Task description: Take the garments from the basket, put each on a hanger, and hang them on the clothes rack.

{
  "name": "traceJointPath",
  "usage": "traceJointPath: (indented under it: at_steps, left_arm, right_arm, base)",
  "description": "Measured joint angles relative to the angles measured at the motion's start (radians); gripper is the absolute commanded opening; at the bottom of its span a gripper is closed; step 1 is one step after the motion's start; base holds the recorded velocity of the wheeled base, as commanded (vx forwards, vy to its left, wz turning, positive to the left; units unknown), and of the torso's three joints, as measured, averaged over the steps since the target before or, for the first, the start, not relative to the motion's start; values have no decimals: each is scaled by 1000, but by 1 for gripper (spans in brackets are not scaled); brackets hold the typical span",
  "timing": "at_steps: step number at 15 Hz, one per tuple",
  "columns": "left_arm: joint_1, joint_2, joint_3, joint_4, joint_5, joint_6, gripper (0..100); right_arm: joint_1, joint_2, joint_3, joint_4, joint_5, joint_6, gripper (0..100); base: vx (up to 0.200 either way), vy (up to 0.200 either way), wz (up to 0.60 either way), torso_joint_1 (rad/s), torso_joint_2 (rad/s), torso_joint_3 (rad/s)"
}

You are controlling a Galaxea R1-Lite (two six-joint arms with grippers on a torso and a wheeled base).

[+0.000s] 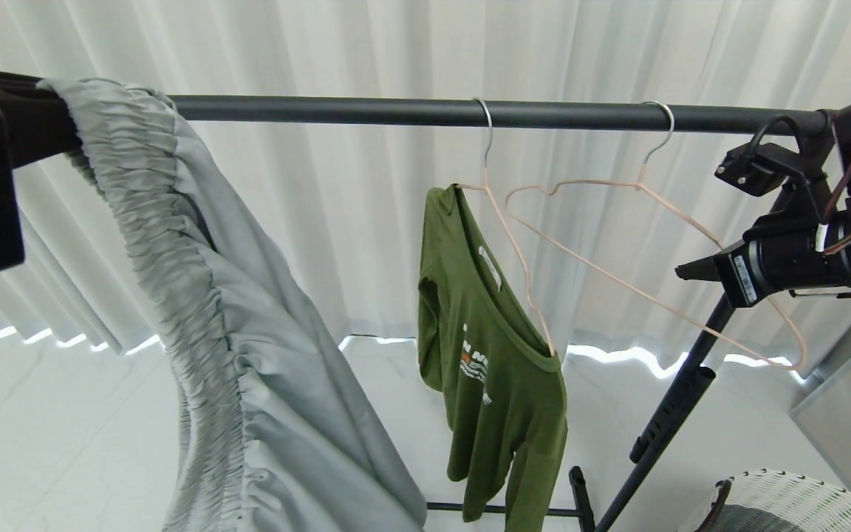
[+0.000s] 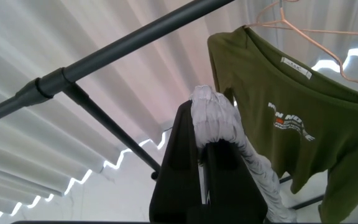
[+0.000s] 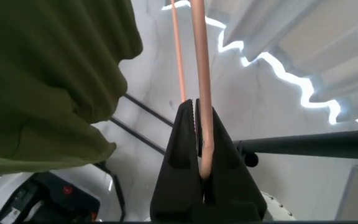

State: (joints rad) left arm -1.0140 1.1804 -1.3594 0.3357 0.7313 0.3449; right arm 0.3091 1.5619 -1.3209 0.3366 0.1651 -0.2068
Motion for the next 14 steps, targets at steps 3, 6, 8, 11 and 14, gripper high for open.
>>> traceJointPath:
  at_steps: [3,6,8,11,14]
  left_arm:
    - [0,-9,12,-3,0,0,0]
    - [0,-21,27,-7,0,1,0]
    - [0,-26,29,-8,0,1,0]
    - [0,-29,30,-8,-1,1,0]
    - [2,-31,39,-8,0,1,0]
  right_arm:
    - [10,-8,0,1,-1,41,0]
    - [20,-20,4,1,0,66,0]
    - [21,-29,4,-1,0,78,0]
    - [22,-60,7,-4,-2,108,0]
    - [20,-121,39,-4,-6,114,0]
  base:
    - [0,0,0,0,0,0]
    - [0,0,0,0,0,0]
    - [0,0,0,0,0,0]
    - [0,0,0,0,0,0]
    - [0,0,0,0,0,0]
